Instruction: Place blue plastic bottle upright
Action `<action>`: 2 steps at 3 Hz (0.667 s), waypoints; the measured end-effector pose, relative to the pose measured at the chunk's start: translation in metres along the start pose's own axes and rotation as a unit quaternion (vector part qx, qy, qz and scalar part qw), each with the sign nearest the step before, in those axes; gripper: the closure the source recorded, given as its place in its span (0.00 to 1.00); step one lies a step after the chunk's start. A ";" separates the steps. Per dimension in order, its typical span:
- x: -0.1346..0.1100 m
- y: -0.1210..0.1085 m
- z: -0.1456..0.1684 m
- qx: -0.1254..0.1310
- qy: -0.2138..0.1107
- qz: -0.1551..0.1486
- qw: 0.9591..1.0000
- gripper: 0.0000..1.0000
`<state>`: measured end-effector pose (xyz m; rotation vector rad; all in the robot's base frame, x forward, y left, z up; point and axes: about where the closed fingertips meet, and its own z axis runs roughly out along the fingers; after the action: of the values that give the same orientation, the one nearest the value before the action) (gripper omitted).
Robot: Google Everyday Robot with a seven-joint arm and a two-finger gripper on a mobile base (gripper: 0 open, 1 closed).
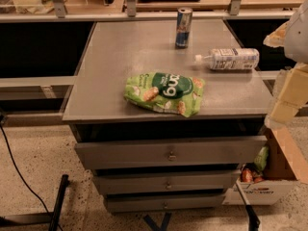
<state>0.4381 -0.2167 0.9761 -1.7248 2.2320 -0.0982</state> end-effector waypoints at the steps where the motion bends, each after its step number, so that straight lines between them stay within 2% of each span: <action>1: 0.000 0.000 0.000 0.000 0.000 0.000 1.000 0.00; 2: -0.014 -0.016 0.003 0.006 0.004 -0.019 1.000 0.00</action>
Offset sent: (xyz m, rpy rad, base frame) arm 0.0432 0.0207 0.0054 -0.0539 -0.0116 0.0761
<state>0.4570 -0.2071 0.9802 -1.7646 2.2002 -0.1274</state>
